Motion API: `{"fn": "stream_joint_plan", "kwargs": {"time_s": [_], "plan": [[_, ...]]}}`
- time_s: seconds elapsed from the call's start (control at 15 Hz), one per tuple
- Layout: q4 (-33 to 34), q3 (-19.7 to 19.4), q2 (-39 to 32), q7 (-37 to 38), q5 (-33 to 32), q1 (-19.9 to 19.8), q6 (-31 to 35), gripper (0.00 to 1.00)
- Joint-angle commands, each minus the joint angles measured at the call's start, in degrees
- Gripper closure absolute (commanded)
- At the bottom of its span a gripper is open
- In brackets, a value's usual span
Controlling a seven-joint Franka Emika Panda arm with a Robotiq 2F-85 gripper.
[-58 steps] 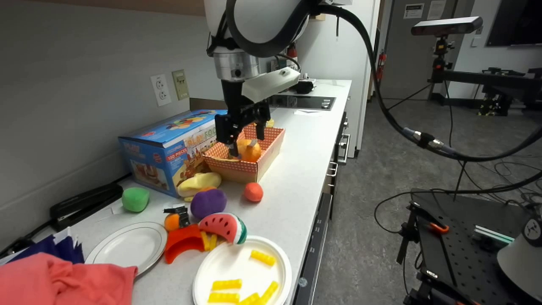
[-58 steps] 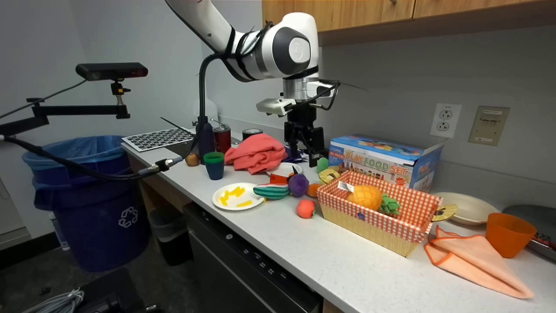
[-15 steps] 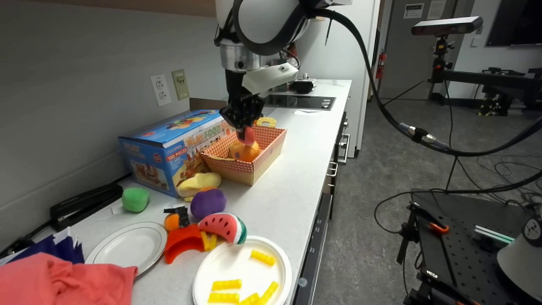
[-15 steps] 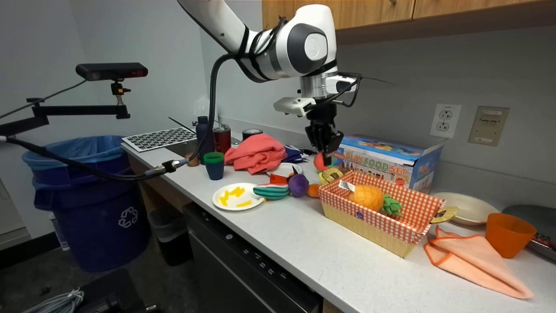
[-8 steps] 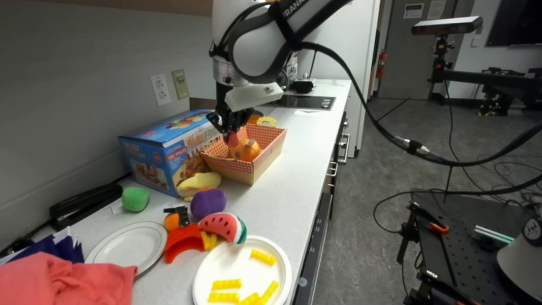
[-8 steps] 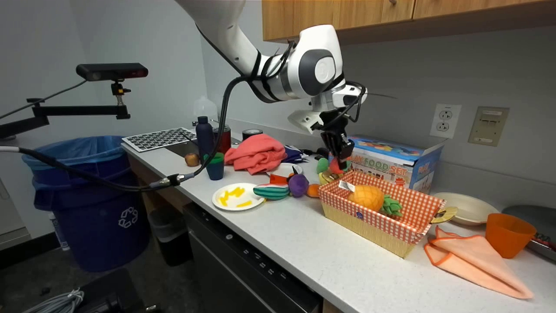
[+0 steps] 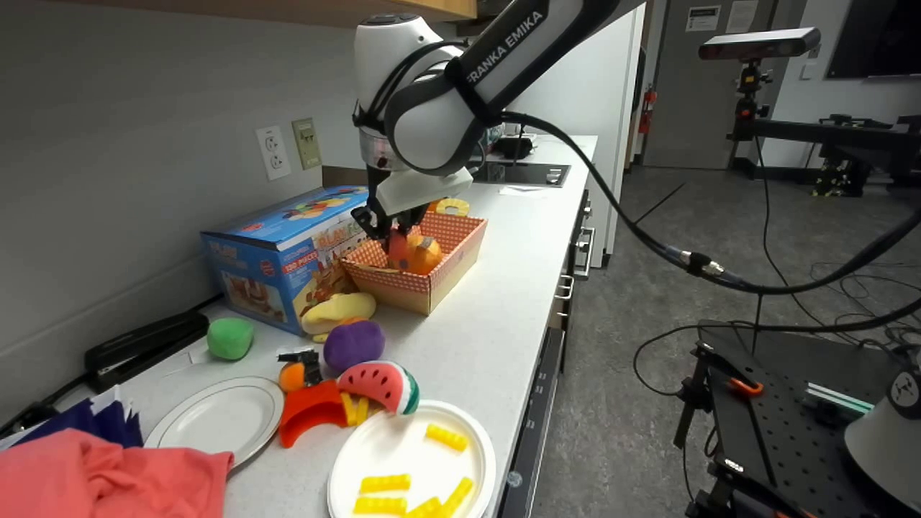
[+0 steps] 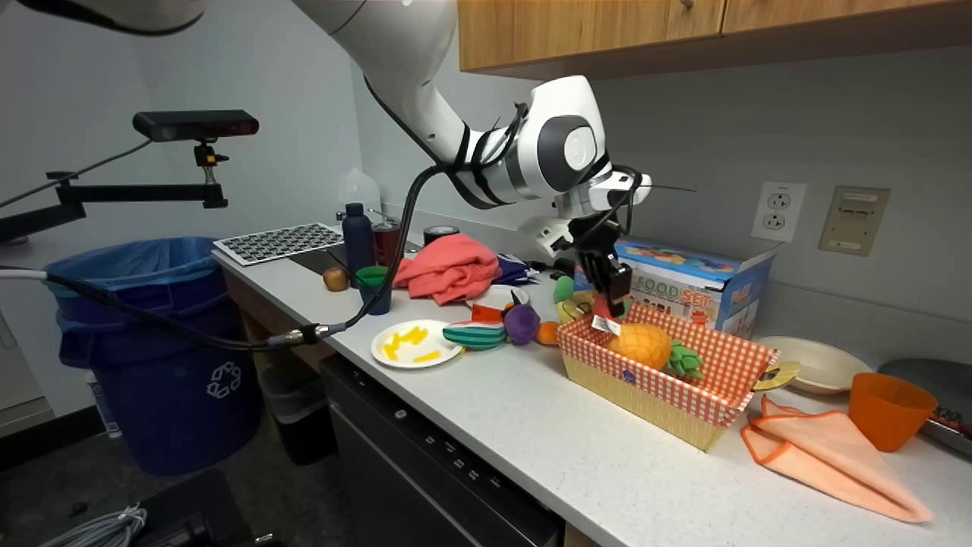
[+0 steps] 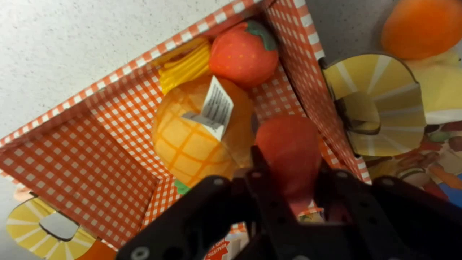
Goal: Put the pineapple, cherry, watermelon, eggplant, banana and orange plushies in the box
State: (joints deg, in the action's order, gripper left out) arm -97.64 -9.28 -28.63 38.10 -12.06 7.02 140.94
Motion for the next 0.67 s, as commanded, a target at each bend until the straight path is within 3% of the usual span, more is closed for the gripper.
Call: {"fn": "stream_joint_plan", "kwargs": {"time_s": [0.0, 0.33, 0.6], "plan": [[1.50, -1.07, 0.34, 1.89, -1.33, 1.60, -0.13, 0.38], [0.33, -0.64, 4.54, 2.26, -2.41, 3.40, 0.06, 0.01], [-0.27, 2.76, 6.91, -2.65, 0.87, 2.35, -0.91, 0.00]]}}
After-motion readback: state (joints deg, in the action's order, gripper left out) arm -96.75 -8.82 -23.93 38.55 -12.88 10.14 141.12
